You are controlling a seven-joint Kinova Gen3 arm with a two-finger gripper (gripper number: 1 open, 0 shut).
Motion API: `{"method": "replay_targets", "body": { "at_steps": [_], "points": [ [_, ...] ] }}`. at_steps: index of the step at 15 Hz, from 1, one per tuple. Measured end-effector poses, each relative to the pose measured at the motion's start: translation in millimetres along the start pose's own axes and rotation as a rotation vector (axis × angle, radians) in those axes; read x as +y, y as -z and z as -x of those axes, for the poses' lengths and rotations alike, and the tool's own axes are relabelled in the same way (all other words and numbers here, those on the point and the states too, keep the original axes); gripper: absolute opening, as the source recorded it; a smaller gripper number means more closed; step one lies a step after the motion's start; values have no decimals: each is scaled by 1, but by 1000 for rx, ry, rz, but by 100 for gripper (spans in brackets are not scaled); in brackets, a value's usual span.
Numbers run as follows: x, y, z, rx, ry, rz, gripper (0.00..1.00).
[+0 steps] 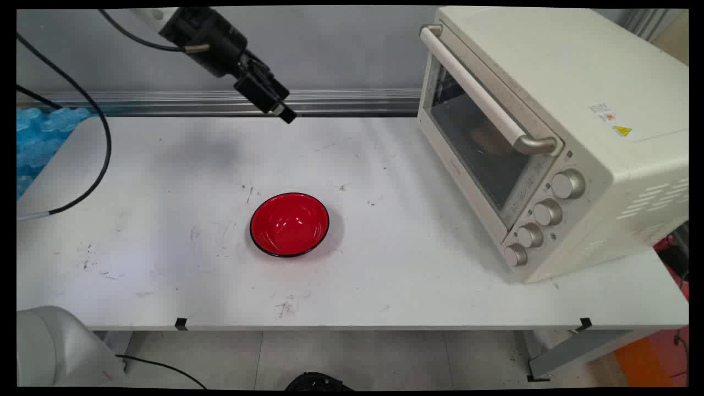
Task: Open the oven
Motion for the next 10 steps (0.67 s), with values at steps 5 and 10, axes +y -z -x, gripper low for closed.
{"method": "replay_targets", "body": {
  "at_steps": [5,10],
  "points": [
    [-3,-20,-23,42,-10,1,0],
    [-7,-40,-47,85,-9,6,0]
  ]
}}
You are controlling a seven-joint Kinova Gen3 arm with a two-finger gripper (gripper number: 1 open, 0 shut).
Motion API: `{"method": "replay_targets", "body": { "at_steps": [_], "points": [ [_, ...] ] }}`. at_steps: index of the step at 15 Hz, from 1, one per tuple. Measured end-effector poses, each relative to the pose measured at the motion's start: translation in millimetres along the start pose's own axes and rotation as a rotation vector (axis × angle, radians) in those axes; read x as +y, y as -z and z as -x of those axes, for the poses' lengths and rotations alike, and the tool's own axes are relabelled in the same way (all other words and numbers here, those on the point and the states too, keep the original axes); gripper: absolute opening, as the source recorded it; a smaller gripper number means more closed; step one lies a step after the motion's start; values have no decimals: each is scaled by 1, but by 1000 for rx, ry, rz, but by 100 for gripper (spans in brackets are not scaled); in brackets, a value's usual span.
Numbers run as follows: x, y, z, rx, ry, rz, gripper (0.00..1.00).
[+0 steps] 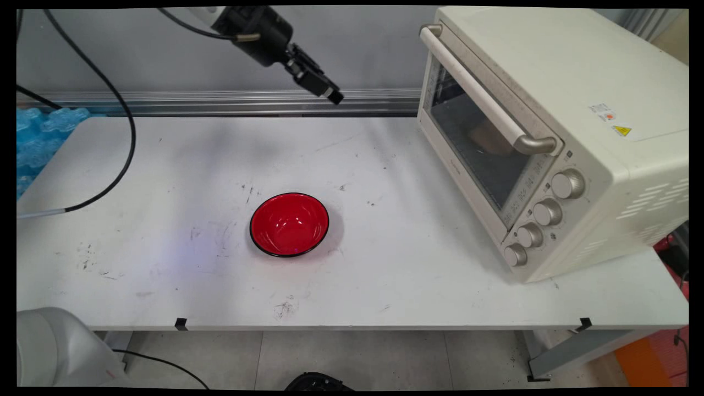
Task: Open the oven
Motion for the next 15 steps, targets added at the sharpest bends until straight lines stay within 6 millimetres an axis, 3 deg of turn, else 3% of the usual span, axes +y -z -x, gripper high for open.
{"method": "replay_targets", "body": {
  "at_steps": [7,15],
  "points": [
    [-4,-22,-37,47,20,17,0],
    [-12,-40,-94,84,37,28,0]
  ]
}}
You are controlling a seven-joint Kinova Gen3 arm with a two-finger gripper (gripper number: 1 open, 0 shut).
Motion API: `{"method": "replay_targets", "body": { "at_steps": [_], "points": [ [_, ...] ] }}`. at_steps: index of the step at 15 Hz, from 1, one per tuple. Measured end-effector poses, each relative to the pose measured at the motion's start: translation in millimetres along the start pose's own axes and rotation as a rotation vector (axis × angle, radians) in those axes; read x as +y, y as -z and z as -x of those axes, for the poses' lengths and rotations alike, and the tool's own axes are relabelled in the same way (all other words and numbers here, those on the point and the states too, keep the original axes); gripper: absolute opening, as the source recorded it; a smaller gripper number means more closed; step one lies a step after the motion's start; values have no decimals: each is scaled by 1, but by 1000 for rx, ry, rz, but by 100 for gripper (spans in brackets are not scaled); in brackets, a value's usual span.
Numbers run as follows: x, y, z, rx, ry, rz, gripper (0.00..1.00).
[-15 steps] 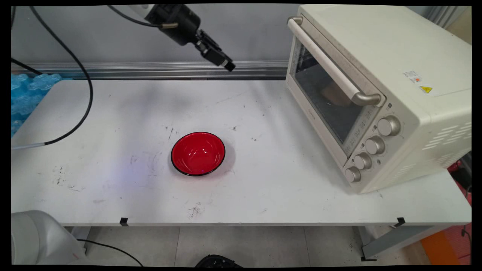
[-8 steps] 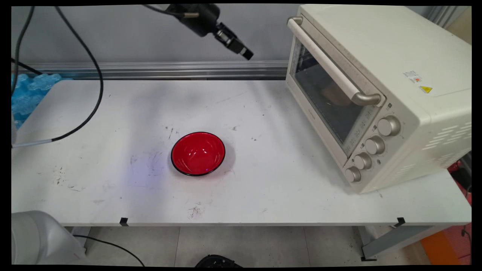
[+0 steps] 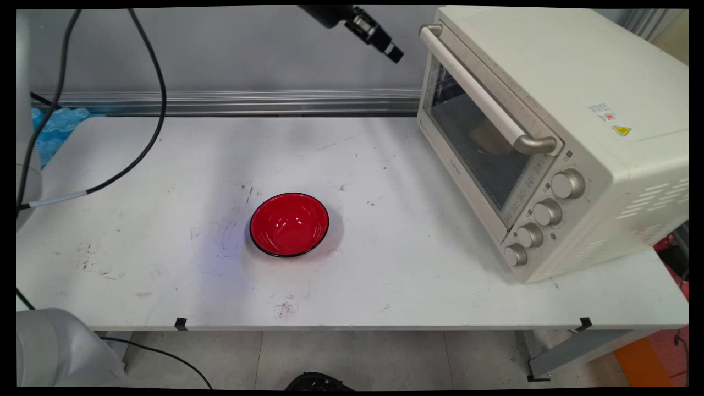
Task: Open the oven
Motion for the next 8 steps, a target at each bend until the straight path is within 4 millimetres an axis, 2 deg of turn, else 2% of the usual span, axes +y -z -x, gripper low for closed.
{"method": "replay_targets", "body": {
  "at_steps": [8],
  "points": [
    [1,-20,-42,11,-8,13,0]
  ]
}}
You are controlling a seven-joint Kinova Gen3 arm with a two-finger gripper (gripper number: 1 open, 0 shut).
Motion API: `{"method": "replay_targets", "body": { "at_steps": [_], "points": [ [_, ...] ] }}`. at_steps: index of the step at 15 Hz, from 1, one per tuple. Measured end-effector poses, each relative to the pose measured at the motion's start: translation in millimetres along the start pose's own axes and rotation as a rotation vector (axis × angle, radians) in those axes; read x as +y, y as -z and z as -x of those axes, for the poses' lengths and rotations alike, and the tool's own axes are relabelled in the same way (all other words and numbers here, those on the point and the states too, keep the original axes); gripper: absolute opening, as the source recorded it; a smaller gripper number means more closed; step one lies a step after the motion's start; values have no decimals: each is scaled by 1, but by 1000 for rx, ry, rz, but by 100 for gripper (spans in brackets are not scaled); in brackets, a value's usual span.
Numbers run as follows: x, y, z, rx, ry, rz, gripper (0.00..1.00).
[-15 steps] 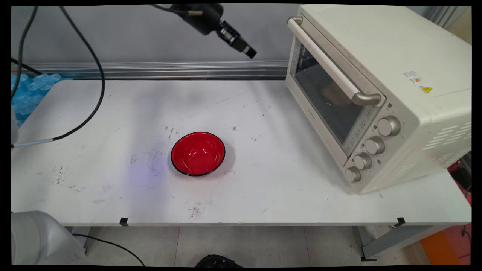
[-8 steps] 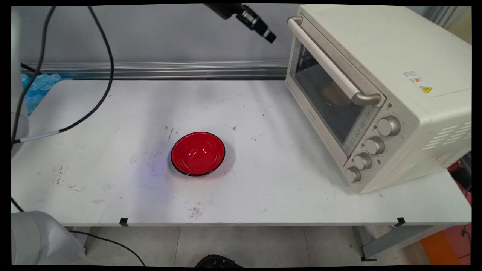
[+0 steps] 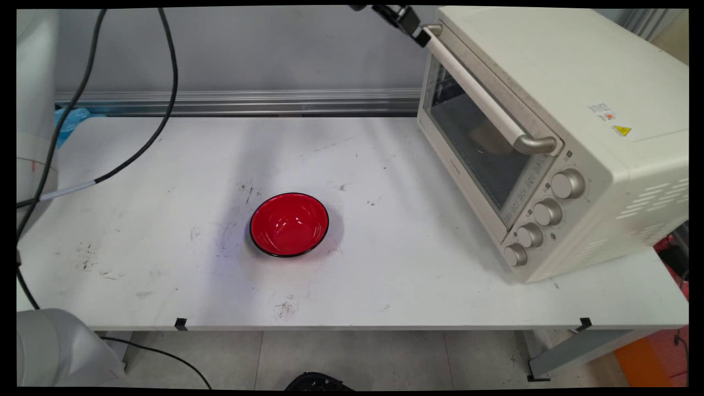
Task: Open the oven
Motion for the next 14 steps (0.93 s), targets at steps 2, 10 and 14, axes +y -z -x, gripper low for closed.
{"method": "replay_targets", "body": {
  "at_steps": [2,10,14],
  "points": [
    [1,-8,-11,4,-9,4,0],
    [4,-35,-35,5,-34,21,0],
    [7,-47,-37,4,-37,29,0]
  ]
}}
